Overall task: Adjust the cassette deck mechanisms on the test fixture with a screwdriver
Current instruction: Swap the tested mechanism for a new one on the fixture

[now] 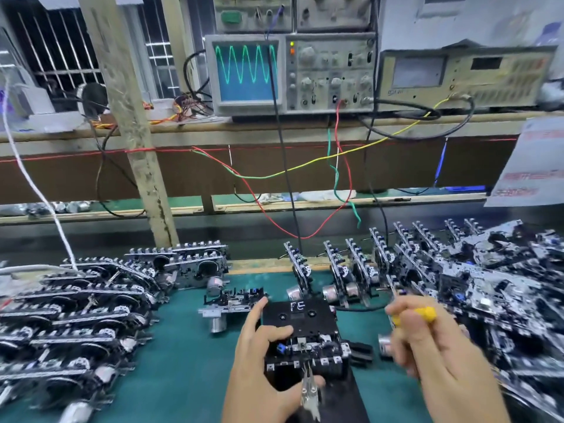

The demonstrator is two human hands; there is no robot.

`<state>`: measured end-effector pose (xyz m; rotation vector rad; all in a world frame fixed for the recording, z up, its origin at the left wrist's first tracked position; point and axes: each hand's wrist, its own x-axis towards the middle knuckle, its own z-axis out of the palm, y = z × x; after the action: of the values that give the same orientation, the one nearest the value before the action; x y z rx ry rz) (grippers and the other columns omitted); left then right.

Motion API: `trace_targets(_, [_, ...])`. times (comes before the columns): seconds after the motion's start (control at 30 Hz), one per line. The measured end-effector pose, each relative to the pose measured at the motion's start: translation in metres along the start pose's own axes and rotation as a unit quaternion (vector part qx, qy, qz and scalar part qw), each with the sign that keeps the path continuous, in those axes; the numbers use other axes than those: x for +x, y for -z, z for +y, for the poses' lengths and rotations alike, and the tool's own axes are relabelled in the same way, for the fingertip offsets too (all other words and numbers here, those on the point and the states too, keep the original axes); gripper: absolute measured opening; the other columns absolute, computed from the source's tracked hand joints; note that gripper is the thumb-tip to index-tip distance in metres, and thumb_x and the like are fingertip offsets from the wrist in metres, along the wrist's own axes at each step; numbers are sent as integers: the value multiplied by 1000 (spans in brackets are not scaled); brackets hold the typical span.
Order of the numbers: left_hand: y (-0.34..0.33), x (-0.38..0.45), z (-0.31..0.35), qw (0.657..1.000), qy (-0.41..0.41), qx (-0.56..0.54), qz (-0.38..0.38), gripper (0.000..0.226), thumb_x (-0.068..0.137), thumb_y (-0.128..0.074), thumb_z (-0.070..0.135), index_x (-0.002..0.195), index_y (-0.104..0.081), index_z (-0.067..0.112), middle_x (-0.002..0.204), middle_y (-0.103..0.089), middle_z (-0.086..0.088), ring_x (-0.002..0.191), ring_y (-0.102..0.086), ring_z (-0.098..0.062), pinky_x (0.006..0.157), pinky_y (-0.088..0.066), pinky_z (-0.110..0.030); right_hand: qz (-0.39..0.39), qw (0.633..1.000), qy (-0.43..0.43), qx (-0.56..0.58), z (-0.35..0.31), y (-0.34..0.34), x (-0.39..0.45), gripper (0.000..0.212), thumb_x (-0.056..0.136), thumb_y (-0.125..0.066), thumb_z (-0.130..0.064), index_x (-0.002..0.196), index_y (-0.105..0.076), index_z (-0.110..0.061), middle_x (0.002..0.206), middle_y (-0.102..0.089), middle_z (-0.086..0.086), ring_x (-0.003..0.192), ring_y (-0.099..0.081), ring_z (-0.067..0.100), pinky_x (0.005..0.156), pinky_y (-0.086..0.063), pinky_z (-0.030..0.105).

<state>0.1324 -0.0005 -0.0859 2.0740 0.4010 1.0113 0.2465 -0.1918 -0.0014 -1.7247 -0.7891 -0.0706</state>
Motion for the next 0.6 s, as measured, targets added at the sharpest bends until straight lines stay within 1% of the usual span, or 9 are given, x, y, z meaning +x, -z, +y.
trace_targets(0.03, [0, 0, -1, 1000, -4, 0, -2, 69, 52, -88, 63, 112, -56, 52, 158, -20, 33, 142, -32, 7, 103, -37, -32, -30, 999, -8, -10, 0, -5, 0, 34, 92, -33, -73, 107, -54, -51, 84, -74, -18, 65, -65, -1, 62, -48, 23])
trace_targets(0.07, [0, 0, -2, 1000, -8, 0, -2, 68, 52, -88, 62, 111, -57, 52, 158, -22, 31, 142, -36, 2, 104, -40, -36, -74, 997, -12, -25, 1, -13, 1, 27, 93, -31, -68, 106, -49, -52, 103, -69, -35, 86, -66, -8, 74, -47, 18])
trace_targets(0.13, [1, 2, -4, 1000, -15, 0, 0, 66, 51, -89, 59, 110, -59, 50, 158, -27, 27, 139, -43, -6, 106, -44, -43, -147, 987, 6, -66, 5, -28, 1, 25, 93, -36, -60, 112, -44, -46, 123, -41, -59, 116, -53, -13, 97, -39, 16])
trace_targets(0.17, [0, 3, -5, 1000, -15, 0, 1, 66, 51, -89, 59, 109, -60, 50, 158, -28, 26, 138, -46, -8, 106, -45, -45, -169, 981, 10, -96, 9, -35, 0, 21, 97, -42, -54, 114, -42, -43, 127, -36, -59, 121, -48, -10, 104, -36, 23])
trace_targets(0.2, [-1, 3, -6, 1000, -16, 3, 3, 65, 50, -88, 58, 109, -61, 49, 157, -30, 25, 137, -48, -10, 105, -46, -46, -185, 975, 4, -120, 14, -40, -1, 16, 100, -49, -47, 113, -40, -46, 130, -41, -52, 122, -44, -8, 108, -33, 31])
trace_targets(0.27, [-2, 4, -7, 1000, -18, -1, 12, 64, 50, -87, 55, 108, -62, 49, 155, -34, 25, 134, -51, -13, 103, -47, -48, -185, 976, -2, -115, 23, -43, -5, 39, 99, -59, -39, 108, -30, -64, 130, -52, -33, 124, -42, -4, 108, -29, 34])
trace_targets(0.33, [-3, 5, -10, 1000, -20, -2, 11, 65, 48, -86, 61, 107, -63, 49, 155, -36, 24, 134, -51, -12, 102, -47, -46, -178, 980, 4, -88, 29, -44, -9, 52, 98, -59, -40, 103, -22, -76, 132, -53, -23, 125, -42, -3, 104, -30, 30])
trace_targets(0.47, [-3, 6, -9, 1000, -10, -9, 0, 66, 46, -88, 65, 106, -63, 48, 155, -35, 22, 130, -55, -15, 101, -50, -52, -191, 981, 16, -35, 34, -45, -14, 37, 98, -54, -43, 102, -24, -64, 141, -45, -32, 126, -47, -7, 103, -41, 34])
trace_targets(0.6, [-3, 3, -8, 1000, 11, -12, -5, 74, 45, -91, 58, 112, -63, 46, 154, -35, 26, 131, -53, -7, 99, -51, -46, -188, 982, -4, -23, 36, -46, -16, 36, 94, -53, -48, 109, -25, -67, 137, -48, -28, 118, -56, -3, 97, -49, 41])
